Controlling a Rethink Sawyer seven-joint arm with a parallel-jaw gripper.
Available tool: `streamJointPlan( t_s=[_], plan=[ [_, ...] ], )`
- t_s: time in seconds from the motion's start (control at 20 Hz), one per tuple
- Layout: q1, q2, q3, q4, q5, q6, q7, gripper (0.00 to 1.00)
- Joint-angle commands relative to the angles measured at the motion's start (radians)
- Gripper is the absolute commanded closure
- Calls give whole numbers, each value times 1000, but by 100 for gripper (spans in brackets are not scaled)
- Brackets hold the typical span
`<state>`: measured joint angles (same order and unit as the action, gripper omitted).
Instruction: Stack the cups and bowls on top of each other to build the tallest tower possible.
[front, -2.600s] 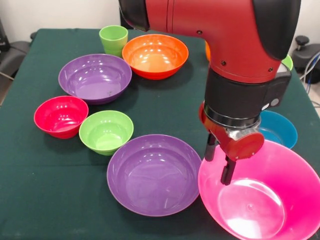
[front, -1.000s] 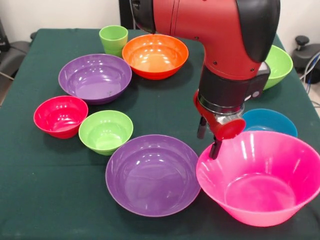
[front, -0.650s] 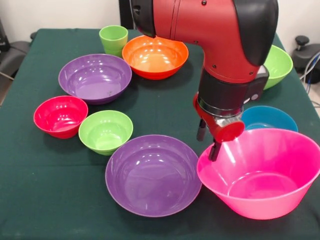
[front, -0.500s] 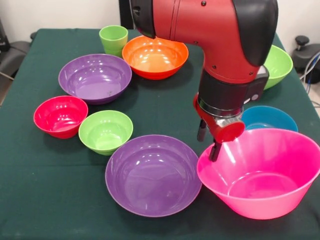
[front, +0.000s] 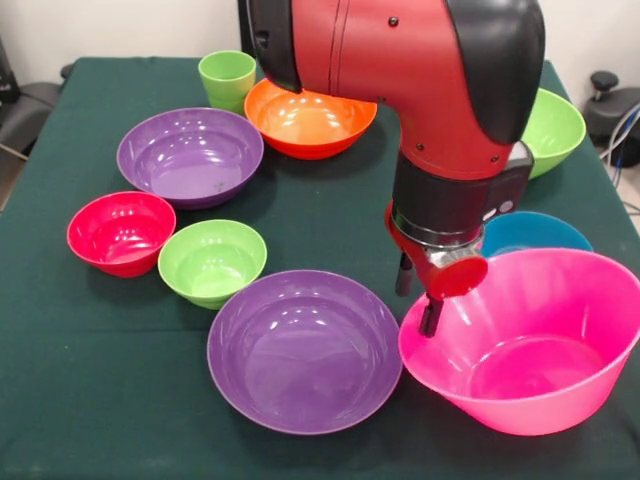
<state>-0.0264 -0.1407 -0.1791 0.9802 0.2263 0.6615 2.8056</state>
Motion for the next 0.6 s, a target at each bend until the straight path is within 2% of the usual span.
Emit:
streamJointPlan(
  t_s=[0.05, 0.45, 0.6],
  plan=[
    [-42, 71, 196, 0, -65, -34, -205, 0],
    [-84, 56, 281, 24, -92, -61, -286, 0],
    [-83, 46, 287, 39, -92, -63, -259, 0]
  ],
)
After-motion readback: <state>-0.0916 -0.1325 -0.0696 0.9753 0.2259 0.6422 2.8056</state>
